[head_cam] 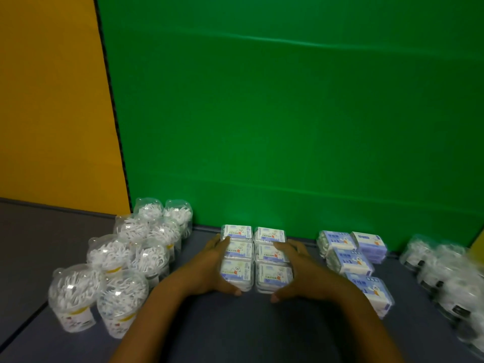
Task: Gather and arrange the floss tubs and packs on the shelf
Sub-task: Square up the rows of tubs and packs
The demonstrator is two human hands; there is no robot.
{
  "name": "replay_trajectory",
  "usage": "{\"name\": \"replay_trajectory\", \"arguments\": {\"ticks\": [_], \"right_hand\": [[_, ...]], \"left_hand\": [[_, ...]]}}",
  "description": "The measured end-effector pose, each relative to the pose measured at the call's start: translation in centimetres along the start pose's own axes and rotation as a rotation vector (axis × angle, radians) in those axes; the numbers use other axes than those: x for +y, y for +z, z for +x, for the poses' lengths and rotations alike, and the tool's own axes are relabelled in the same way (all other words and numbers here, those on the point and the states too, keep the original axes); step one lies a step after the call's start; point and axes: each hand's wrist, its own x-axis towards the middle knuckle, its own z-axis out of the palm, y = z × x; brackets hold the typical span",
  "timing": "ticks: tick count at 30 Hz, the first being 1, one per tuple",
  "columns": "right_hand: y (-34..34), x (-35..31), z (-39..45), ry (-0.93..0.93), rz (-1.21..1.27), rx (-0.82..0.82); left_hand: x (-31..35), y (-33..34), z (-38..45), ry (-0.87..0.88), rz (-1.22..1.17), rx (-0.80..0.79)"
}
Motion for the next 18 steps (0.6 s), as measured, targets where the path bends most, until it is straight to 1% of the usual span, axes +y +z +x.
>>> {"name": "replay_trajectory", "arguments": {"ticks": [4,8,14,18], "right_hand": [[-0.3,-0.3,0.3,-0.012,-0.021,-0.012],[-0.2,-0.9,0.7,-0.015,-0.015,0.019],[0.3,-1.1,0.2,-0.002,-0.001,0.051],[0.1,-1.0,0.1,0.014,-0.001,0.022]], "left_hand": [[-0.2,-0.4,-0.2,-0.011,-0.007,-0.002],[-0.3,-0.5,0.2,-0.016,-0.001,0.029],[-0.3,-0.5,0.4,0.011,-0.047,-0.001],[-0.5,-0.9,0.5,-0.002,-0.018,-0.017]]}}
